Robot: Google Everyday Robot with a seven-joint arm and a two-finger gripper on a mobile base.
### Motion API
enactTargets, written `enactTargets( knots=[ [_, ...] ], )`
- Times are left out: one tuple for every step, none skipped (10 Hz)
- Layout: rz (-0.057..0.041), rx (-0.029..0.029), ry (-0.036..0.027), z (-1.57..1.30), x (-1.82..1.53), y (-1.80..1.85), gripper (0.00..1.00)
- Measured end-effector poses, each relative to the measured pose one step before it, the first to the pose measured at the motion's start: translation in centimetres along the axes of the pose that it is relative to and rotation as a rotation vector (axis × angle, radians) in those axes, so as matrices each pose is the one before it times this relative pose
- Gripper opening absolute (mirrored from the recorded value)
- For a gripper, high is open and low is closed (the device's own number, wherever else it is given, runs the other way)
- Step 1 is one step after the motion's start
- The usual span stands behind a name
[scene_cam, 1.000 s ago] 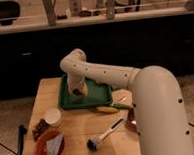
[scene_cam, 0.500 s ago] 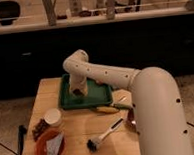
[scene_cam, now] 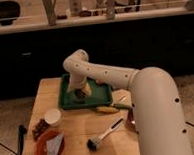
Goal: Stack cups into tray
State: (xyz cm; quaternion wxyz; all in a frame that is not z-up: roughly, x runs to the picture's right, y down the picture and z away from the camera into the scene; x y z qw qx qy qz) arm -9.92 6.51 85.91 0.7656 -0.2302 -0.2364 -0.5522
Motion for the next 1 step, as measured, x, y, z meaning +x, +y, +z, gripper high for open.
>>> enactTargets(
  knots=[
    [0.00137, 0.00073, 0.00279, -0.204, 0.026, 0.098, 0.8]
  ],
)
